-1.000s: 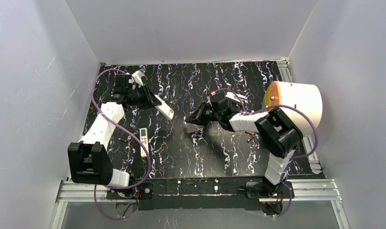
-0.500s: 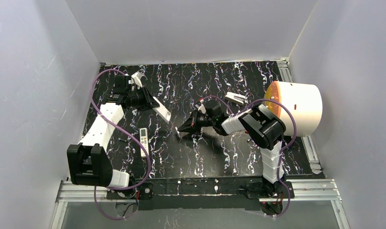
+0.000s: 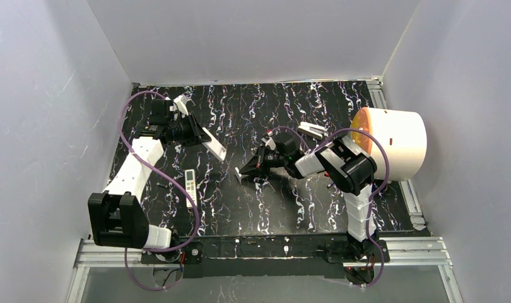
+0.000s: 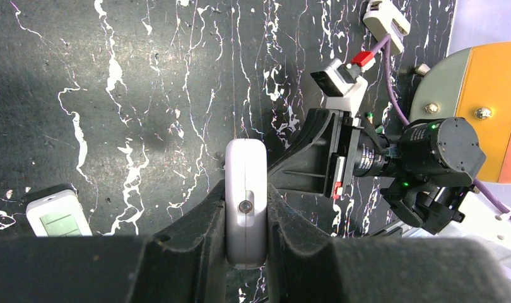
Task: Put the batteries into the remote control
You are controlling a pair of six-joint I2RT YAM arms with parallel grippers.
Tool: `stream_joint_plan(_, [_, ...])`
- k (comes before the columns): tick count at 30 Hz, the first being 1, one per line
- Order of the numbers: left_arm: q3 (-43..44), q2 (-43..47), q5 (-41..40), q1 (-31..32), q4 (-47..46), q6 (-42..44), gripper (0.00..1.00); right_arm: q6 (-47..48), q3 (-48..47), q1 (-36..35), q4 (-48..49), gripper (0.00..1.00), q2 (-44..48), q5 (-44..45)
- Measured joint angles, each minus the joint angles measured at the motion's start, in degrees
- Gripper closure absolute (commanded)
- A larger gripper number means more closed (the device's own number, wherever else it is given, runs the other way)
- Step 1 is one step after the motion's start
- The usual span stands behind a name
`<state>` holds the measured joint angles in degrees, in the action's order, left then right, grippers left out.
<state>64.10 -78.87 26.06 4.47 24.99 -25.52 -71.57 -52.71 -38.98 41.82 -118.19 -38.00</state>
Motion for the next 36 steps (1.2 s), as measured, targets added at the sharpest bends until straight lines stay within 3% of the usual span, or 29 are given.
stream_joint_plan(5, [0.0, 0.0, 0.0, 0.0, 0.04, 0.02, 1.0, 0.98, 0.46, 0.9, -0.09, 0.97, 0.04, -0.15])
stream_joint_plan(14, [0.0, 0.0, 0.02, 0.0, 0.76, 0.0, 1.0, 3.32, 1.9, 2.21, -6.45, 0.61, 1.05, 2.01])
stream_joint_plan(20, [0.0, 0.02, 1.14, 0.0, 0.68, 0.0, 1.0, 8.17, 1.55, 2.6, -15.43, 0.48, 7.45, 5.35])
stream_joint_plan(28, [-0.7, 0.5, 10.51, 0.0, -4.09, -0.04, 1.0, 25.27, -3.76, 2.67, -32.72, 0.14, 18.6, 14.99])
stream_joint_plan(32, [-1.29, 1.51, 17.33, 0.39, -6.71, 0.17, 1.0, 38.34, -3.87, 2.67, -36.87, 0.07, 27.17, 16.0])
stream_joint_plan(36, [-1.92, 3.26, 24.09, 1.66, -10.16, 0.26, 1.0, 44.35, -3.8, 2.95, -35.45, 0.06, 32.5, 7.48])
